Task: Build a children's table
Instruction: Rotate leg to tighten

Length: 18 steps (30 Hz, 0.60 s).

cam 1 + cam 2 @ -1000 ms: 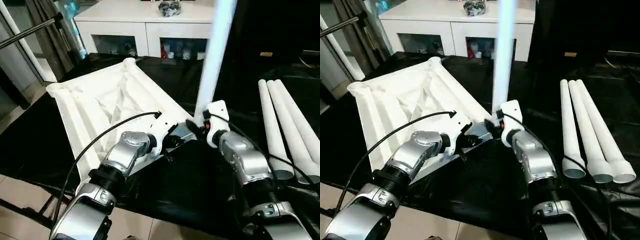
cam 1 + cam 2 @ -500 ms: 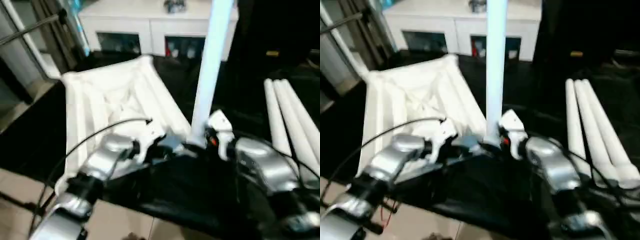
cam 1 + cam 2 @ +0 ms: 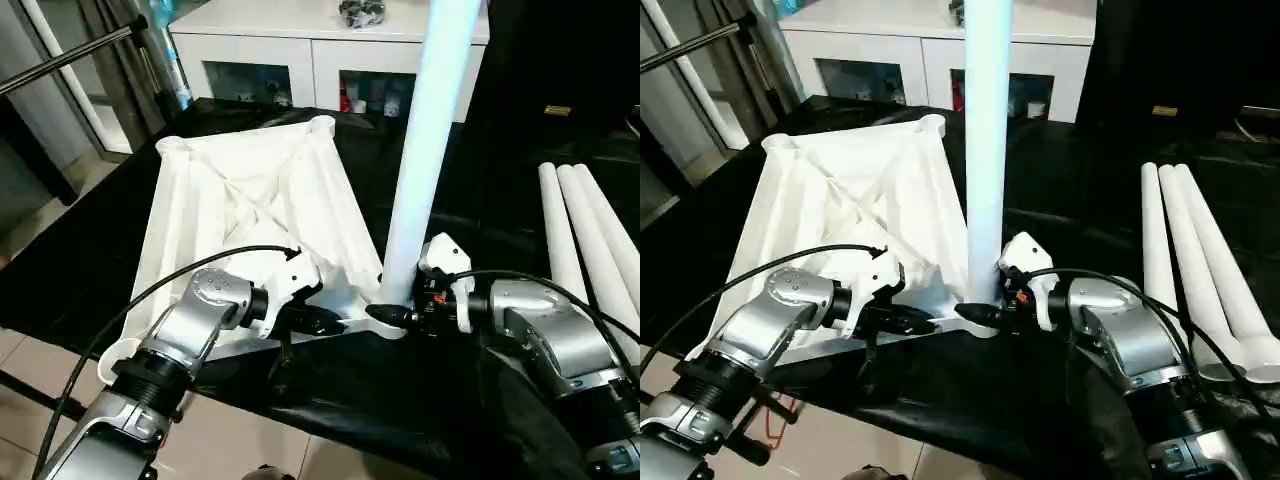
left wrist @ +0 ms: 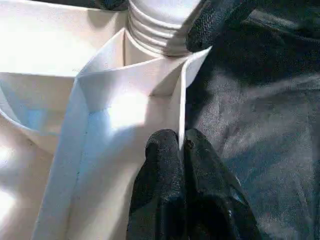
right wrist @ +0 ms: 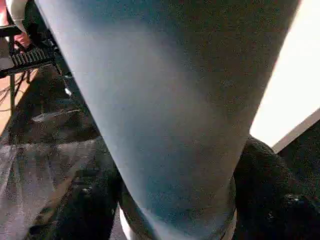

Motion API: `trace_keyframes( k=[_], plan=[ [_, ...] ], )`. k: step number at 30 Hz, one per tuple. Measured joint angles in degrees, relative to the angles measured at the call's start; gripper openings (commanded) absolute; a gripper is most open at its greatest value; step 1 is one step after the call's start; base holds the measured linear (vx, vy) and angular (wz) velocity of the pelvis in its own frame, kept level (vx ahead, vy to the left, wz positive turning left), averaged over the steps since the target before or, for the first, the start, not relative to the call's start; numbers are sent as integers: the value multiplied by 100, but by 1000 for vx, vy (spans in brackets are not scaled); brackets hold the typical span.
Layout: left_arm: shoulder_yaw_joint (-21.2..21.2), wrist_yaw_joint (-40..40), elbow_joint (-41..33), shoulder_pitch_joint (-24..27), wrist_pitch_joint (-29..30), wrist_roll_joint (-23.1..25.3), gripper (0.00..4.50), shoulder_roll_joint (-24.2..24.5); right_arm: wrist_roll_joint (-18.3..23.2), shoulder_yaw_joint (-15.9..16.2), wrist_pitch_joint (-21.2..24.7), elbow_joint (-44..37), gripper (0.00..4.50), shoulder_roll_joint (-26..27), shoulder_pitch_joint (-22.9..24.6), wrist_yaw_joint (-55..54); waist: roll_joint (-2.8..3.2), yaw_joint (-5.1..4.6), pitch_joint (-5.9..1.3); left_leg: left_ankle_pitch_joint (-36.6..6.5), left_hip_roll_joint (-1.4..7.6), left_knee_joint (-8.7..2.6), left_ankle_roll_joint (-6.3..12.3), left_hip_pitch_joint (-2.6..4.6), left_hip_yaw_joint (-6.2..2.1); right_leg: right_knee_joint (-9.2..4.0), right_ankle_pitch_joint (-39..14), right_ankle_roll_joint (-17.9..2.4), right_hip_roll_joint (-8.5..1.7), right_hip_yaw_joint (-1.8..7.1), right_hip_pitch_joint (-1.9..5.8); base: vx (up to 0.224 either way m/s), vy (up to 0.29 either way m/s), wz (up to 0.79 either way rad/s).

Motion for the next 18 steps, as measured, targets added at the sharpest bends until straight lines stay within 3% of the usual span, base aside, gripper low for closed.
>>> trace_keyframes(
  k=[6,9,12,16,18],
  plan=[
    [4,85,11,18,-1,25,0,-41,17,-33,87,-79,265,125,109,-139,0,10,0,0,0,1,0,2,0,0,0,0,0,0,2,0,0,0],
    [120,519,198,-27,40,51,0,-287,-61,-254,119,35,264,388,137,-719,-5,-14,-2,1,0,4,0,18,0,3,1,0,0,1,13,0,0,0],
    [230,1060,460,-202,194,120,0,-561,-213,-511,100,408,264,891,-18,-1643,-6,-127,-6,1,-1,5,-1,39,0,4,1,1,0,2,27,0,0,0],
    [449,2295,1115,-637,416,275,0,-1256,-503,-899,41,1317,264,1683,-606,-3451,-9,-277,-4,1,-3,4,-2,82,0,-1,-12,23,0,4,58,0,0,0],
    [505,2633,1266,-729,460,279,0,-1447,-539,-983,8,1572,264,1872,-765,-3986,-9,-304,-4,1,-4,1,-2,92,0,-3,-14,26,0,3,69,0,0,0]
  ],
)
